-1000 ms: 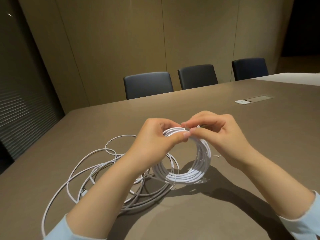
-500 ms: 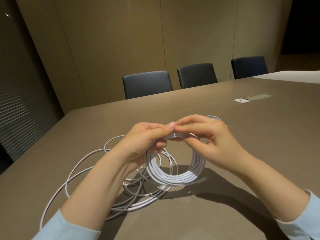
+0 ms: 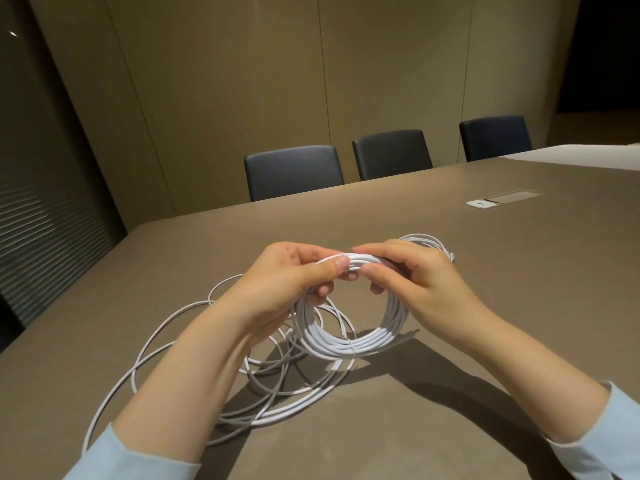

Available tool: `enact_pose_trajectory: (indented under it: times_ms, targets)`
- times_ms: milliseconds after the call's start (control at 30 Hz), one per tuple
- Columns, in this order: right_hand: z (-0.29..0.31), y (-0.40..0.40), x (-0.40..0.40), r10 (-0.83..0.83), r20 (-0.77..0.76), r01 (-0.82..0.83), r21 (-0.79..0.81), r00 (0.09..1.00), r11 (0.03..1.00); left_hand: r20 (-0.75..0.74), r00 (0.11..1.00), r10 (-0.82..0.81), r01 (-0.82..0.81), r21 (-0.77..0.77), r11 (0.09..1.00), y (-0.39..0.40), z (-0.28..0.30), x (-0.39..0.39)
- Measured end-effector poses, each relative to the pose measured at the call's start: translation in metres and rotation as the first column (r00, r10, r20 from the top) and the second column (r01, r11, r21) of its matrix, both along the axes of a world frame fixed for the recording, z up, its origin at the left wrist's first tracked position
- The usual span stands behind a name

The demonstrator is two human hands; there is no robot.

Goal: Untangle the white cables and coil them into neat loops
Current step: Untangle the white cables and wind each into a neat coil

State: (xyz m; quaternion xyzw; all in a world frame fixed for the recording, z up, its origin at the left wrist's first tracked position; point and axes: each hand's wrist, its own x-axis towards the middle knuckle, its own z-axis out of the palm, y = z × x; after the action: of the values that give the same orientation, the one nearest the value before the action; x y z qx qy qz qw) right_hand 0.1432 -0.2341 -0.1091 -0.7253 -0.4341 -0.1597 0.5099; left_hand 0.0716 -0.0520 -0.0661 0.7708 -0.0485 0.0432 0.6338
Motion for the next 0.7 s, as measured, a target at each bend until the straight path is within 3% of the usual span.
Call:
enact_pose_trajectory:
  times_ms: [267,500,600,700]
  targets:
    - [-0.002,0.002,0.004,0.000,0.024,-0.001,0.050,1.000,0.999,-0.027,0.997,-0.076,0.077,0.050,0.996,-0.001,0.005,-0.004]
    - [0.000,0.000,0.007,0.041,-0.130,-0.036,0.040,0.991,0.999,-0.079,0.995,-0.064,0.062,-0.035,0.997,-0.003,-0.002,0.004]
    - [0.006,-0.010,0.019,-0.188,-0.187,0.213,0.125,0.964,0.969,-0.092,0.995,0.038,-0.059,-0.238,0.970,-0.002,-0.003,0.013]
    - [0.008,-0.020,0.030,-0.378,-0.397,0.453,0.114,0.836,0.884,-0.127,0.986,0.106,-0.155,-0.486,0.860,-0.001,-0.003,0.023]
